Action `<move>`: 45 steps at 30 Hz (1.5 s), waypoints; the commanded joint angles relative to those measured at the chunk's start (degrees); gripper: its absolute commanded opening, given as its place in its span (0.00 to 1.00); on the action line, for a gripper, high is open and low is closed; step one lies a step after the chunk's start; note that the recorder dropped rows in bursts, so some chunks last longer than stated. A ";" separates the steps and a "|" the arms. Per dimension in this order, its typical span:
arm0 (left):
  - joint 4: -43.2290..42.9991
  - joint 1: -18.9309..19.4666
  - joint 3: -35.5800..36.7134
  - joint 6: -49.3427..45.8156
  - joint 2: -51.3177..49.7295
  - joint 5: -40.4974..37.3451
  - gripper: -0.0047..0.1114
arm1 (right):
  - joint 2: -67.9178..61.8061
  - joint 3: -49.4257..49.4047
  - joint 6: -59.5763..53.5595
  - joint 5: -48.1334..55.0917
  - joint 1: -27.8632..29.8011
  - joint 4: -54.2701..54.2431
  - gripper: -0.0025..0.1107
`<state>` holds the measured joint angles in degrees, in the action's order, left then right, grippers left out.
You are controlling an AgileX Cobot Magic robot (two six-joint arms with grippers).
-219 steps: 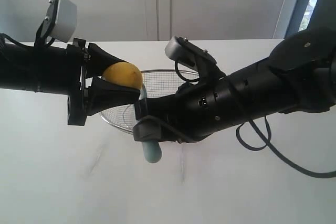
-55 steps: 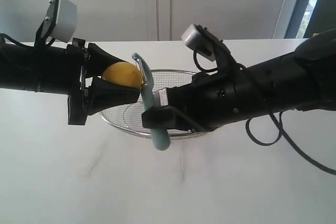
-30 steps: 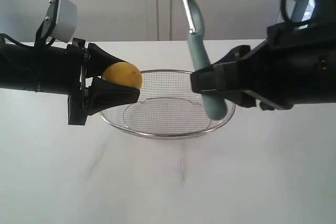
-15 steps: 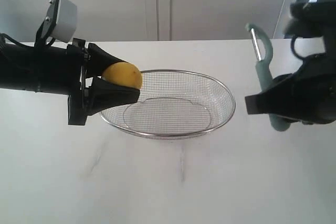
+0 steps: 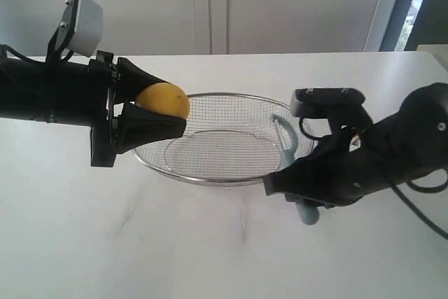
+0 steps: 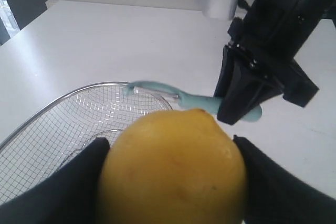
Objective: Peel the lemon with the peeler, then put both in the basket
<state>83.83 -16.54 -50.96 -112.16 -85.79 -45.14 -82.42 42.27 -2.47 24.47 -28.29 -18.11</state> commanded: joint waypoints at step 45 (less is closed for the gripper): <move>1.34 -0.11 0.20 -3.20 0.47 -1.38 0.04 | -10.09 0.61 -66.30 30.44 3.15 -77.98 0.02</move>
<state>83.83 -16.54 -50.96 -112.16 -85.79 -45.14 -93.10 42.71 -67.67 51.86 -26.08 -95.41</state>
